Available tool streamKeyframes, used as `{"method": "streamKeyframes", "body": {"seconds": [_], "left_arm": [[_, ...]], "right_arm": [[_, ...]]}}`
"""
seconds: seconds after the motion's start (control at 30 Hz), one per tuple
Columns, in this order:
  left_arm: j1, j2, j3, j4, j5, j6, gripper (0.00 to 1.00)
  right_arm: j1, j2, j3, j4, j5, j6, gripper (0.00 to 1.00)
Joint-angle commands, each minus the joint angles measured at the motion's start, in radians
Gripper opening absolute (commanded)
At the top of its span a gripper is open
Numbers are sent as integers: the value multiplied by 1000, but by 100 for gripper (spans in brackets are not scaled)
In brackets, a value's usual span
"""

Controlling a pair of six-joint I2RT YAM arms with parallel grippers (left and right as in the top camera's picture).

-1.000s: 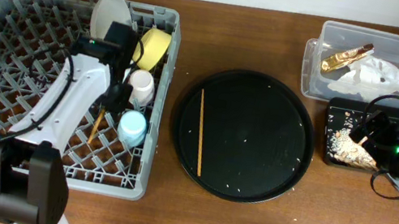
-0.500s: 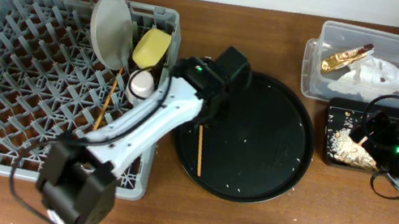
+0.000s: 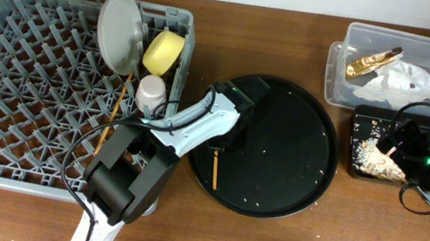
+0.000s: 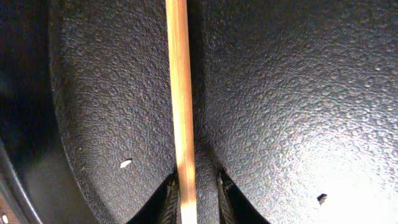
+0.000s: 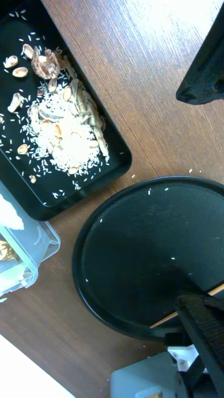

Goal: Sort waste into correct bins and load items into the dishwasher rack
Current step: 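Pick the second chopstick from the tray and place it in the rack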

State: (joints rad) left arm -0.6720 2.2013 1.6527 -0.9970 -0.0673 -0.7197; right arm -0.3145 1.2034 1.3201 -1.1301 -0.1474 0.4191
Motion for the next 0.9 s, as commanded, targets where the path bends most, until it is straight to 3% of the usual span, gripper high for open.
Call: {"method": "streamKeyframes", "body": {"seconds": [0.0, 0.13, 0.3, 0.37, 0.47, 0.6, 0.67, 0.73, 0.87], "left_arm": [[-6, 5, -17, 2, 19, -6, 1], [-6, 5, -5, -5, 31, 0, 1], [-6, -73, 232, -71, 49, 281, 1], [2, -126, 344, -163, -50, 367, 1], [77, -231, 429, -322, -64, 553, 1], [320, -407, 430, -575, -84, 599, 1], [420, -418, 419, -625, -84, 731, 1], [460, -418, 382, -606, -84, 744, 0], [523, -418, 140, -465, -142, 757, 0]], "right_arm": [[-6, 0, 0, 0, 1, 8, 98], [-6, 0, 0, 0, 1, 8, 98], [-6, 0, 0, 0, 1, 8, 98], [-6, 0, 0, 0, 1, 8, 98], [-6, 0, 0, 0, 1, 8, 99], [-6, 0, 0, 0, 1, 8, 98], [-6, 0, 0, 0, 1, 8, 98], [-6, 0, 0, 0, 1, 8, 99], [-6, 0, 0, 0, 1, 8, 99]]}}
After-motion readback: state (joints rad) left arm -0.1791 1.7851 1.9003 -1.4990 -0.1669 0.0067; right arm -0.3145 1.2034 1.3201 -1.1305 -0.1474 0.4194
